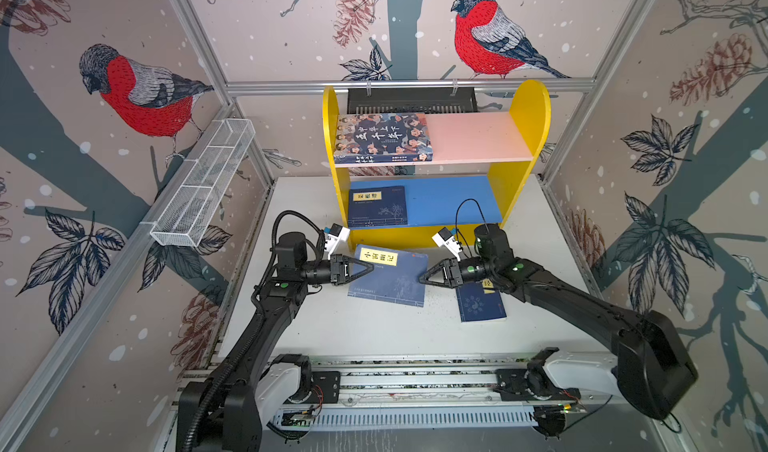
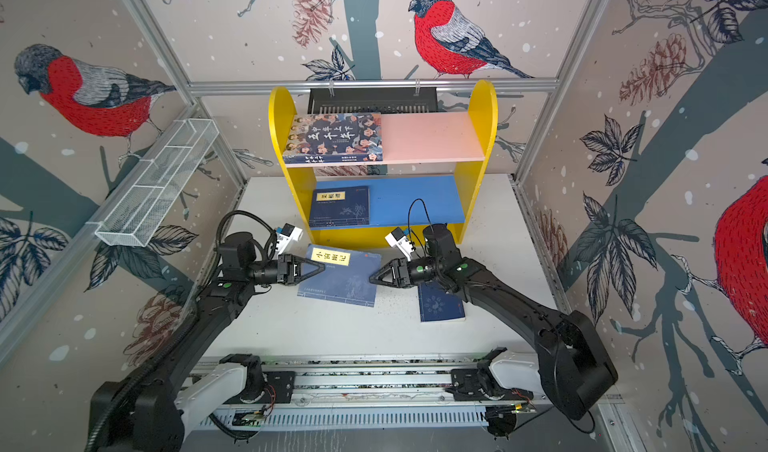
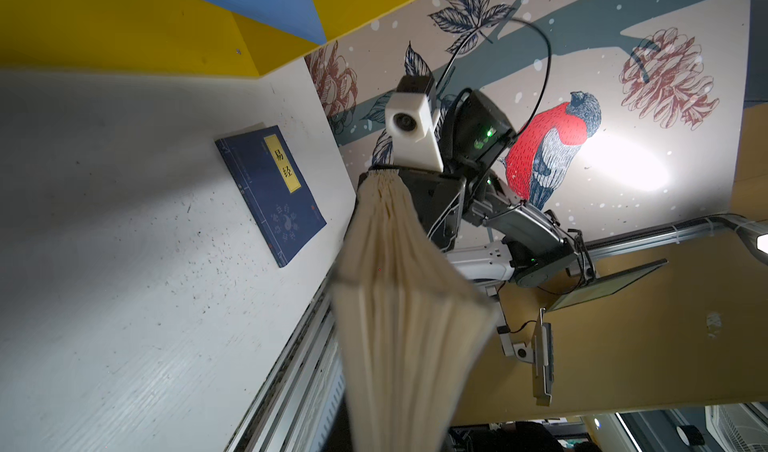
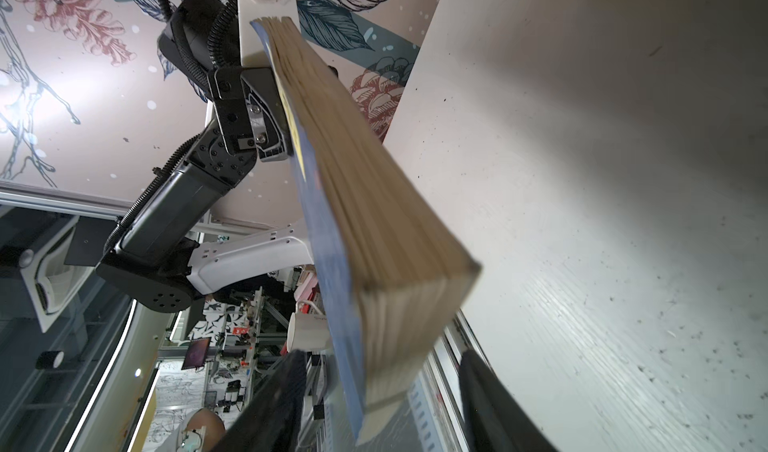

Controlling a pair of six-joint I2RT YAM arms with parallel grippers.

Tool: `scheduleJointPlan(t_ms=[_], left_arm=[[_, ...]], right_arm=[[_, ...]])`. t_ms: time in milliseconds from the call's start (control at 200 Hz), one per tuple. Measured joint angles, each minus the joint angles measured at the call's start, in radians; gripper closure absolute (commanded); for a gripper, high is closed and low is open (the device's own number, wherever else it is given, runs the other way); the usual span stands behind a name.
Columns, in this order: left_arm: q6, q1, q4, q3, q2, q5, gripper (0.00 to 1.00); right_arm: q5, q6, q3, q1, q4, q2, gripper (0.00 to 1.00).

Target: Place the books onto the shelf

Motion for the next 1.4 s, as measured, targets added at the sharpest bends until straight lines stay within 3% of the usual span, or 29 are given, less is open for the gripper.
scheduleJointPlan(t_ms=[200,430,490,645,881,971,1161,1241,1396], left_arm=[[-0.302,0.0,0.352,-0.068,0.035,-0.043,1.0],[-0.417,0.0,0.508,-0.074,0.037,-0.067,1.0],[-0.426,0.001,0.52,-0.076,0.035,-0.068,1.0],[-0.431,0.001,0.525,-0.091,0.016,-0.077,1.0],[-0.373,0.006,0.447,-0.097,-0.018,-0.121,1.0],[-0.351,0.006,0.425,-0.097,-0.019,-0.132,0.74],[-0.319,0.018,0.394,-0.095,-0.021,-0.139,0.29],[-0.266,0.033,0.323,-0.073,-0.019,-0.143,0.2],[-0.067,0.081,0.08,0.03,-0.019,-0.18,0.19]], right_arm=[[0.058,0.15,-0.053,0.038,0.228,-0.01,0.37],[0.133,0.253,-0.075,0.087,0.382,0.003,0.44],[0.152,0.26,-0.084,0.086,0.409,0.003,0.49],[0.206,0.294,-0.106,0.081,0.451,0.003,0.75],[0.217,0.328,-0.118,0.071,0.536,0.034,0.96],[0.205,0.331,-0.112,0.063,0.537,0.046,0.99],[0.2,0.335,-0.077,0.035,0.533,0.067,0.99],[0.2,0.329,-0.053,0.011,0.513,0.067,0.99],[0.176,0.298,-0.005,-0.072,0.436,0.065,1.0]])
